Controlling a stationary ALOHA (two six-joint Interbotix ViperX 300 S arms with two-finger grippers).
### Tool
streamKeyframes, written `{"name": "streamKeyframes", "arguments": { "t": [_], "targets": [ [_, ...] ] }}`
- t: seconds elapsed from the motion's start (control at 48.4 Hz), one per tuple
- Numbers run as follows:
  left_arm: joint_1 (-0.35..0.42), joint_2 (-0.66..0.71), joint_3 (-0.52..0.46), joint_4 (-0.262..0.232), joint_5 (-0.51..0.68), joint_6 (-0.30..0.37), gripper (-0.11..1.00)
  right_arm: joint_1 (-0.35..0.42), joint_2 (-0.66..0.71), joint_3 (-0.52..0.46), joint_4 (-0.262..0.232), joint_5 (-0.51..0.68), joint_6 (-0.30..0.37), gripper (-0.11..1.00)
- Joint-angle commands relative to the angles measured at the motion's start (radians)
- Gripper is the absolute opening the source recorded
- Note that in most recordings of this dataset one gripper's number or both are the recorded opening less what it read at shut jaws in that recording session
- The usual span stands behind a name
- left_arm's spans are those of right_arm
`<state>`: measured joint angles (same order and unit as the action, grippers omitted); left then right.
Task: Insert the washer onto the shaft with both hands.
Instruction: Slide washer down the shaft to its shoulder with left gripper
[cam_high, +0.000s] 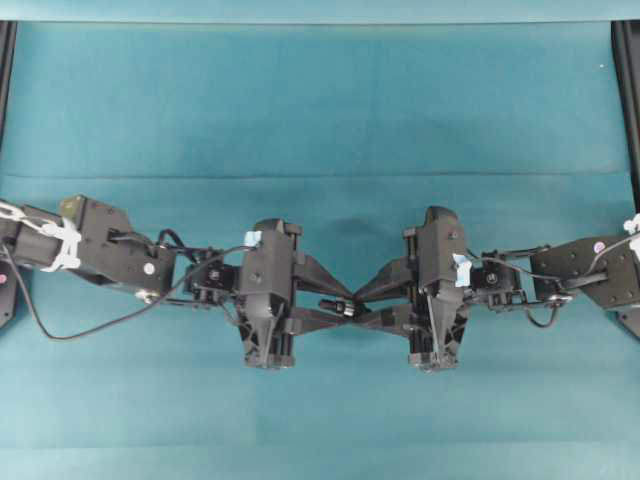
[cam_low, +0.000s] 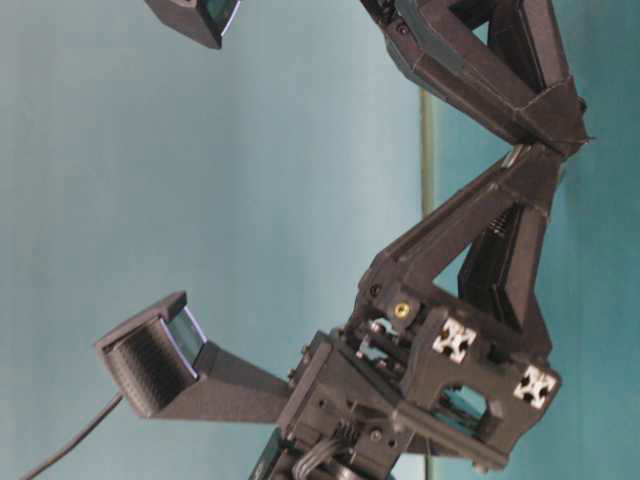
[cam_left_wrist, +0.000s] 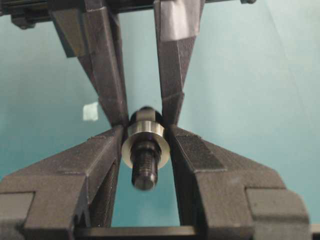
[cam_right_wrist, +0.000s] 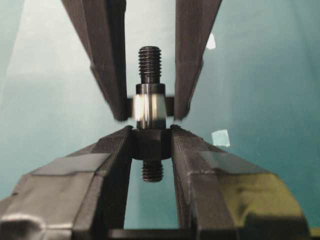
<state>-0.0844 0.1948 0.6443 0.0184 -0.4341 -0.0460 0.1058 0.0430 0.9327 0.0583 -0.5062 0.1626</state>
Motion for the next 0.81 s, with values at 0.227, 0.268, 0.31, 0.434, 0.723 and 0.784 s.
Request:
{"name": "streamKeyframes", "arguments": {
  "t": [0.227,0.268,0.31,0.434,0.723,0.784],
  "targets": [
    [-0.003,-0.003,-0.028,0.000,0.038,-0.002,0.37,-0.005,-0.006,-0.017,0.000,-0.012,0.000,0.00],
    [-0.003,-0.003,-0.028,0.000,0.049,-0.002,0.37,-0.003,-0.008,-0.018,0.000,-0.012,0.000,0.00],
    [-0.003,-0.005,-0.028,0.000,0.058,-0.002,0.37,-0.003,-0.008,-0.018,0.000,-0.012,0.000,0.00],
    [-0.003,-0.008,-0.035,0.000,0.067,-0.002,0.37,-0.003,-0.008,-0.018,0.000,-0.012,0.000,0.00],
    [-0.003,0.000,-0.064,0.002,0.071,-0.002,0.37,-0.005,-0.008,-0.018,-0.002,-0.012,0.000,0.00],
    [-0.003,-0.003,-0.063,0.000,0.072,-0.002,0.37,-0.005,-0.008,-0.017,-0.002,-0.012,0.000,0.00]
  ]
}}
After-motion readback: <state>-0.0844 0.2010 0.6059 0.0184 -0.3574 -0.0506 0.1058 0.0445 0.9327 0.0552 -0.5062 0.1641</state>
